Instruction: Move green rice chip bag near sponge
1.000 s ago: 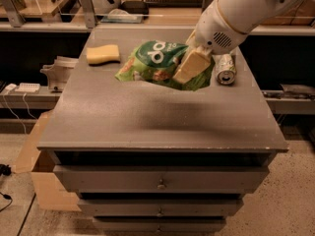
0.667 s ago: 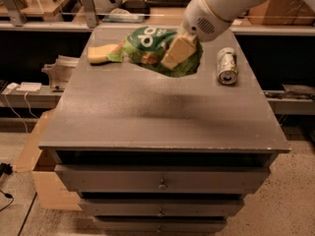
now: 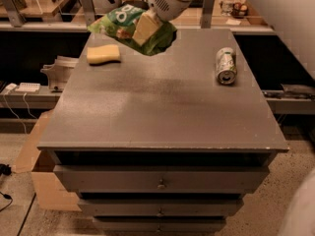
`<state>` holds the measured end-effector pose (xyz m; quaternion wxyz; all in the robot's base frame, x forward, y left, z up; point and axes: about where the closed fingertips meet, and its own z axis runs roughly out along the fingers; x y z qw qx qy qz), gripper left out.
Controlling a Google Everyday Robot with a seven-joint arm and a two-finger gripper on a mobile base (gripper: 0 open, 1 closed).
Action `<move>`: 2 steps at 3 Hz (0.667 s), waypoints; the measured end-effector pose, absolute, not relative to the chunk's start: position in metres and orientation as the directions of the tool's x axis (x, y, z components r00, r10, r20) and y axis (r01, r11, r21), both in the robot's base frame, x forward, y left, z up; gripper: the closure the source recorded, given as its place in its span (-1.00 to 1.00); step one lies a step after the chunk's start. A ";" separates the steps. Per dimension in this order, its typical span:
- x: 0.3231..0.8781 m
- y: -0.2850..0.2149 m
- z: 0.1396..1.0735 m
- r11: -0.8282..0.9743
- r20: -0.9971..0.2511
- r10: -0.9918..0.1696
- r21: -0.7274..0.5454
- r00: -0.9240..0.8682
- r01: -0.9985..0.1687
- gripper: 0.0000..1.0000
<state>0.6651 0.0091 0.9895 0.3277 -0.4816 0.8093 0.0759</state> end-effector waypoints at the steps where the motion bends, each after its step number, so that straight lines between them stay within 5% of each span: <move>1: 0.666 0.015 0.990 0.548 -0.610 -0.712 -0.173 -0.348 -0.818 1.00; 2: 0.671 0.019 0.988 0.542 -0.614 -0.711 -0.169 -0.342 -0.823 1.00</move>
Offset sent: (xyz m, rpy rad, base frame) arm 0.0017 0.0069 0.0005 0.0182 0.0172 -0.0306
